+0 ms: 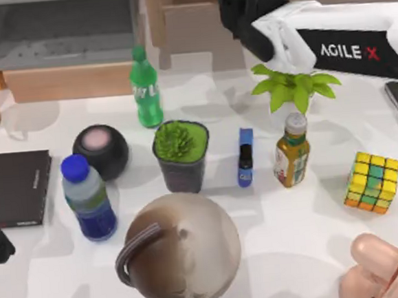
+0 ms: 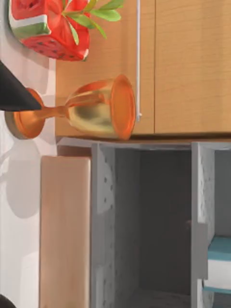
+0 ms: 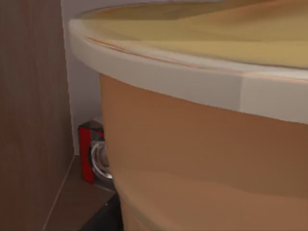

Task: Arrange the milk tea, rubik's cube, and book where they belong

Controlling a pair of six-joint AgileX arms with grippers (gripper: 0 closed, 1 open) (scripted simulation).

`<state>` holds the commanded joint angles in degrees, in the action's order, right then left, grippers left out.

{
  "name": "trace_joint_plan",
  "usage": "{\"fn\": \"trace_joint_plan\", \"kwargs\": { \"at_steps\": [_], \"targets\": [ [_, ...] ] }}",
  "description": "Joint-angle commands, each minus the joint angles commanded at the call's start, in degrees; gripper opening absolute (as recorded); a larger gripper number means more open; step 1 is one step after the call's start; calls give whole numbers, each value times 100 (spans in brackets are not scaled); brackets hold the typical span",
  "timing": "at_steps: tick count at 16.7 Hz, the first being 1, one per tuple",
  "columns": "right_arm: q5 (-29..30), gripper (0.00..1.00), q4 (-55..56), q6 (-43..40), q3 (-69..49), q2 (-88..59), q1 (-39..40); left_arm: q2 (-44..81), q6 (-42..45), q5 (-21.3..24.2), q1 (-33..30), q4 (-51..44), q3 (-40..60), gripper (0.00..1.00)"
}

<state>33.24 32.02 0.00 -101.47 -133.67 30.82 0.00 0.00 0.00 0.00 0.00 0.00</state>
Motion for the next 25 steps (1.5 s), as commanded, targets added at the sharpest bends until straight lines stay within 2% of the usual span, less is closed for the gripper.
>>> {"fn": "trace_joint_plan", "kwargs": {
  "at_steps": [4,7,9,13,20,22,25],
  "targets": [
    [325,0,-54,-310,416,270,111,0,0,0,0,0,0,100],
    [799,0,-24,-394,1116,649,141,0,0,0,0,0,0,100],
    [845,0,107,-336,1598,854,265,0,0,0,0,0,0,100],
    [532,0,657,-18,2080,1374,545,0,0,0,0,0,0,100],
    [463,0,766,49,2179,1492,498,0,0,0,0,0,0,100],
    [177,0,1031,99,2430,1646,334,0,0,0,0,0,0,100],
    [-613,0,1655,195,3135,1935,-264,0,0,0,0,0,0,100]
  ]
}}
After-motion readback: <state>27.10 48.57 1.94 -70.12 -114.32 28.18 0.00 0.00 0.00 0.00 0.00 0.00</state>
